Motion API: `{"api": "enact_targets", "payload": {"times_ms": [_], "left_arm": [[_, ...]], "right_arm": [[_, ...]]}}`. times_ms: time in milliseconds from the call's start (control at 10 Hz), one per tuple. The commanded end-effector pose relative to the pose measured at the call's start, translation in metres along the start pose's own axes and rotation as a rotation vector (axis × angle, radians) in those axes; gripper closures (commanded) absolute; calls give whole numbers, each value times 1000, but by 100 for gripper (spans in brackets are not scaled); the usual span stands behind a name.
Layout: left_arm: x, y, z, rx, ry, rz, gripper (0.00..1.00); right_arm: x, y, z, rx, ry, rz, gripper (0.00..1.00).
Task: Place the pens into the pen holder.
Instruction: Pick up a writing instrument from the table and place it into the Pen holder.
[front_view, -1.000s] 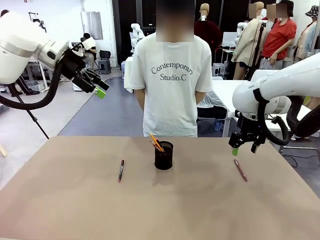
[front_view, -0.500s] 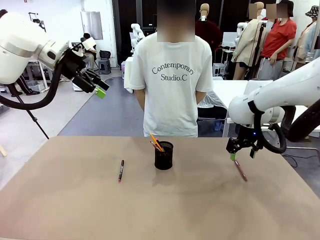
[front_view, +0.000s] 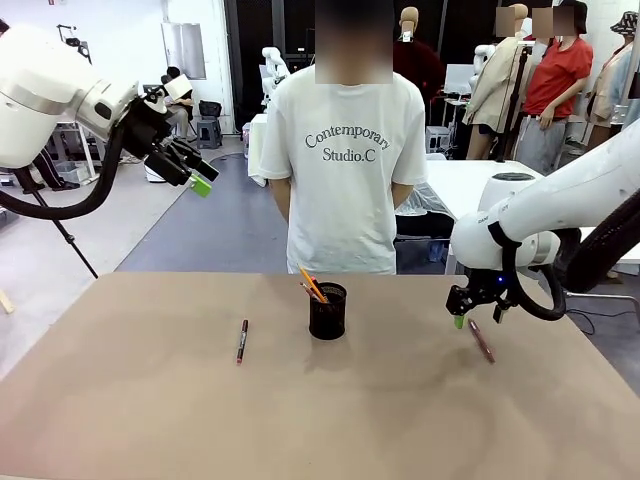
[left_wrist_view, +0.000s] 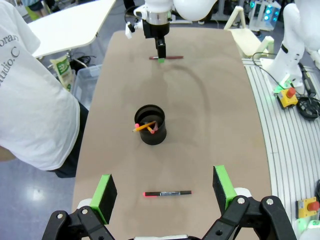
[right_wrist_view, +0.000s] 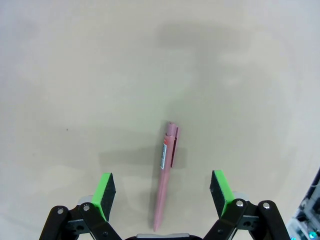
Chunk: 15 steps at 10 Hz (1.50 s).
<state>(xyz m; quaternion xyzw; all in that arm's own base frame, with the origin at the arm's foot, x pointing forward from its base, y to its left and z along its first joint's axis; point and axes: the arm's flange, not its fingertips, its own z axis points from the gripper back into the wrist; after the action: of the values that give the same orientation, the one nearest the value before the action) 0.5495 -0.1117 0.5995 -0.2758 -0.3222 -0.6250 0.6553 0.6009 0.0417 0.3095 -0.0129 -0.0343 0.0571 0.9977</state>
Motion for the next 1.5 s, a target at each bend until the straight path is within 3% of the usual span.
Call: {"api": "enact_targets", "payload": {"times_ms": [0,1000,1400], "left_arm": [[0,-1,0,1,0,-4,0],[0,-1,0,1,0,-4,0],[0,-1,0,1,0,-4,0]], "right_arm": [[-1,-3,6,3,1,-10,0],[8,9,-1,21,8,-49,3],[11,14,-5,-5,-3,-55,81]]}}
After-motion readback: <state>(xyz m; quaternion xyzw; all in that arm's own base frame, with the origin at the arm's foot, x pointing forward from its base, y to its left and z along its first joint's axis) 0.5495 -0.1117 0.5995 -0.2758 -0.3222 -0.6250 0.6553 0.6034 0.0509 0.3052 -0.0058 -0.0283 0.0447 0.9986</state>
